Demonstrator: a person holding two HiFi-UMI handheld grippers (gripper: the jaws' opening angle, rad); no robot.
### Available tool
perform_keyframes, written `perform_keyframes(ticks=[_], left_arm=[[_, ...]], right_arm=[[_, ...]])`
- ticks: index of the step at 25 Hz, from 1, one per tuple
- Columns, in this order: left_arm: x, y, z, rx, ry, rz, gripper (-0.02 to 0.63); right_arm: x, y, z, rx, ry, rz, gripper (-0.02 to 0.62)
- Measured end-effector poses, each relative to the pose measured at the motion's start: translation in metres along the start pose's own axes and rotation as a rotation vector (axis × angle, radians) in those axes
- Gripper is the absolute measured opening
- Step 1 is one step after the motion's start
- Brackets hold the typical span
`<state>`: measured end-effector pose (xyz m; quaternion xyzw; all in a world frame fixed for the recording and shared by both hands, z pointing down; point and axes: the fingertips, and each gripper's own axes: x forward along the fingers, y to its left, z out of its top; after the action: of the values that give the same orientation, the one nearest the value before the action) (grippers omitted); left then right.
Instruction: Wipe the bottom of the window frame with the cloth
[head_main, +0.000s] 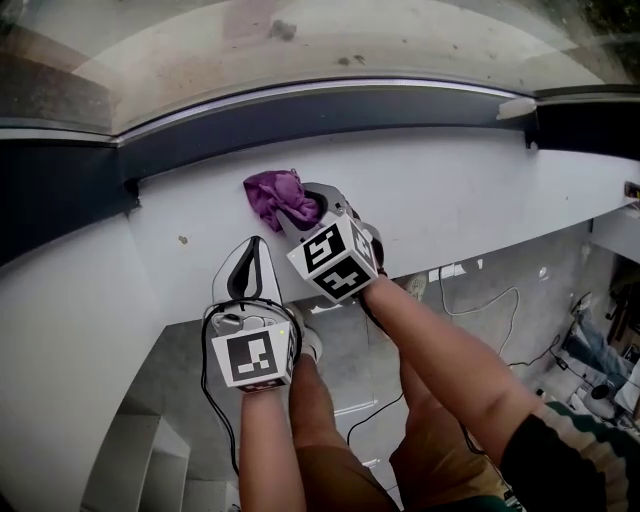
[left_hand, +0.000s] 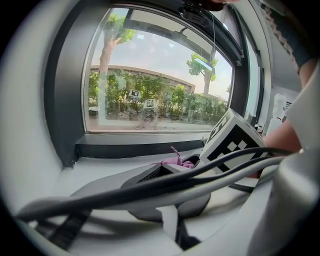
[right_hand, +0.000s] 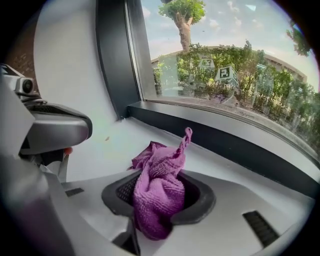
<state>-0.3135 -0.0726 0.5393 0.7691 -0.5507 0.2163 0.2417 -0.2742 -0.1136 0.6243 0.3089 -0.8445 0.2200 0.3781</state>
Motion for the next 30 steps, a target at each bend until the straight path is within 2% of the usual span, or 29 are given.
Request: perform_keyframes(ticks=[7, 11, 14, 30], left_arm=[[0.009, -0.02, -0.001, 0.037, 0.013, -0.001, 0.005], [0.016, -0.034, 0.001, 0.081, 0.012, -0.022, 0.005], [0.024, -0.045, 0.005, 0.083, 0.014, -0.033, 0.005], [0.067, -0.141, 0.02, 0.141, 0.013, -0.127, 0.005]], right_arm=[[-0.025, -0.042, -0.026, 0.033, 0.006, -0.048, 0.153], [-0.041, -0.066, -0.041, 0.054, 0.013, -0.075, 0.153], [-0.051, -0.081, -0.05, 0.066, 0.01, -0.089, 0.153], [-0.107, -0.158, -0.109, 0.148, 0.007, -0.167, 0.155]])
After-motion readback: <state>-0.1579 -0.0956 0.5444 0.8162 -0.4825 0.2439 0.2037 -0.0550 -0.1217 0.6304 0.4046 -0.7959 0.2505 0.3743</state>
